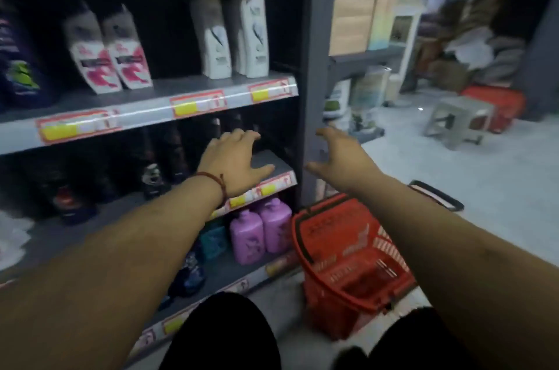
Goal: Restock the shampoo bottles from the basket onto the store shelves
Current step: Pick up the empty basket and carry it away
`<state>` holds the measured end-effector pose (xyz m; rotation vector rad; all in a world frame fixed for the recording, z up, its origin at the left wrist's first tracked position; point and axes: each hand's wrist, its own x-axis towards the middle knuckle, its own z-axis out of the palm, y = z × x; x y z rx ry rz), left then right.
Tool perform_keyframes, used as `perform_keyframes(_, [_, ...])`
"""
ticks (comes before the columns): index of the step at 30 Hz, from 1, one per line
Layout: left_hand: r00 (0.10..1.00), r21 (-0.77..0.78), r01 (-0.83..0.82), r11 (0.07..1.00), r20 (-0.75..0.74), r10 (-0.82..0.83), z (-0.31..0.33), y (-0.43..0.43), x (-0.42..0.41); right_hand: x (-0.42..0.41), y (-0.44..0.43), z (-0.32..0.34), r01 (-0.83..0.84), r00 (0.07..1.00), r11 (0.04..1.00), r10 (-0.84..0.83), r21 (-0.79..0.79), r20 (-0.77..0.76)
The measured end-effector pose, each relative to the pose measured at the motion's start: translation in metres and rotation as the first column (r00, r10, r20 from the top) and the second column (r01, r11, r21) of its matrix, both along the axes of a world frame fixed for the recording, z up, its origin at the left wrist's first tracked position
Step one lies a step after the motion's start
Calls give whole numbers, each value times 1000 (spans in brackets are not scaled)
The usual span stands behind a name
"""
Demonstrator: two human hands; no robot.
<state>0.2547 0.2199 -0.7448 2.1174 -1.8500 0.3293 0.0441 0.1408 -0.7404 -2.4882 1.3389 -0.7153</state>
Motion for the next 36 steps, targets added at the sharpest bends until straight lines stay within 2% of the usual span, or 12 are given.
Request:
perform_keyframes(6, [987,136,145,980,-86,-134,-80,-54,-83,-116,-25,-93,241,970,955,-239,174,-36])
perform_keyframes(10, [980,196,144,970,-162,-113,-138,-85,-115,-154,-48,-151,331,944,900,-319,282,-89])
perform_keyframes(18, [978,350,165,922,-176,-108,-230,-178,-135,-151,-140,-255,250,967,872,-247,422,-62])
perform_keyframes(20, [963,390,177,904,-258,-77,-245,-198,-143,-147,-164,-269,233,971,866,-230,443,-61])
perform_keyframes(23, [934,457,205,866,-357,-33,-260,-214,-162,-151,-184,-280,234,972,825,-204,514,-115])
perform_keyframes(28, [932,542,148,827,-355,66,-250,-206,-176,-181,-198,-254,283,959,773,-218,567,-181])
perform_keyframes(32, [842,590,54,805,-460,281,-217,-185,-175,-210,-220,-222,347,936,757,-238,554,-260])
perform_keyframes(34, [827,642,-35,766,-412,383,-206,-169,-172,-221,-232,-208,365,928,748,-250,555,-274])
perform_keyframes(36, [789,697,-189,692,-311,530,-205,-149,-162,-229,-244,-202,343,932,774,-211,532,-294])
